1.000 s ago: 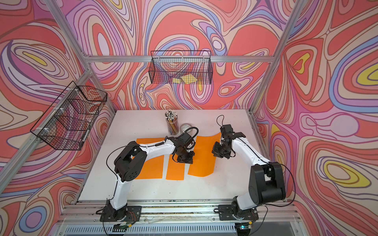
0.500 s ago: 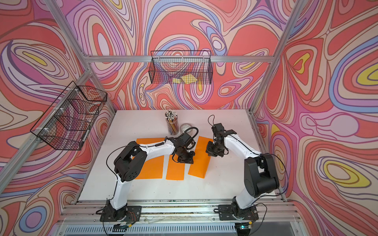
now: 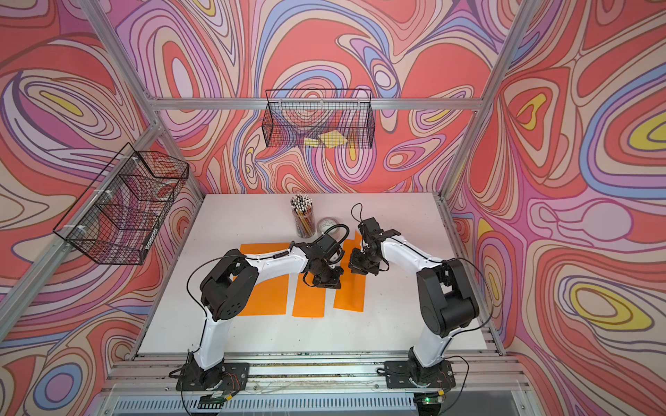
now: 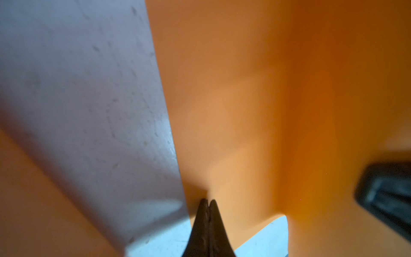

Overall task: Fold the rectangular paper in half along the long edge
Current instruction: Fold the paper at the center of the board.

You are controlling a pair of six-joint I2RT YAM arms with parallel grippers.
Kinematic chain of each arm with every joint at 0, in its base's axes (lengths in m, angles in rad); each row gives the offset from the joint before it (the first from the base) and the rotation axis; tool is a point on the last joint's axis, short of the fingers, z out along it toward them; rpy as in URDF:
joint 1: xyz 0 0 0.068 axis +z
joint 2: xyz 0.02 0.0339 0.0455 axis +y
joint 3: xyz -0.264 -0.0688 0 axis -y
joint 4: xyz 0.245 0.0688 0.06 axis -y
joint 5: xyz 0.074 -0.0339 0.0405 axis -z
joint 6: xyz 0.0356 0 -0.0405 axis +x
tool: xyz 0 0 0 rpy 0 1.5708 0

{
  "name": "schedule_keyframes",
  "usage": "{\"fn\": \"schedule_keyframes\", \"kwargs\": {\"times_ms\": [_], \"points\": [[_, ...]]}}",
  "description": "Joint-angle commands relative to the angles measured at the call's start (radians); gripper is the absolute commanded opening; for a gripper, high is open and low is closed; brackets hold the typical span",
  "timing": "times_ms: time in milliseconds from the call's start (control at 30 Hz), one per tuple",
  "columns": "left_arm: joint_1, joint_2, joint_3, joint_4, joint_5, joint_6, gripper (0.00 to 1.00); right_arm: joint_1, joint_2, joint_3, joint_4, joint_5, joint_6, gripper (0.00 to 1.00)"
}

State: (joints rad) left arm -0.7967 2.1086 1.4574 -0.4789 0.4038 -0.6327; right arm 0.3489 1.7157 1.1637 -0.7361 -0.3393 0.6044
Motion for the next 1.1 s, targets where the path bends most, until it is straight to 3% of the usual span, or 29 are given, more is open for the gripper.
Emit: {"fn": "schedule_keyframes", "kwargs": {"times_ms": [0, 1067], "points": [[0.000, 0.014, -0.035, -0.059, -0.040, -0.009, 0.00, 0.007, 0.010, -0.001, 0.047, -0.022, 0.013, 0.00], [0.002, -0.009, -0.046, -0.091, -0.064, -0.010, 0.00, 0.009, 0.100, -0.091, 0.215, -0.101, 0.009, 0.03]]}}
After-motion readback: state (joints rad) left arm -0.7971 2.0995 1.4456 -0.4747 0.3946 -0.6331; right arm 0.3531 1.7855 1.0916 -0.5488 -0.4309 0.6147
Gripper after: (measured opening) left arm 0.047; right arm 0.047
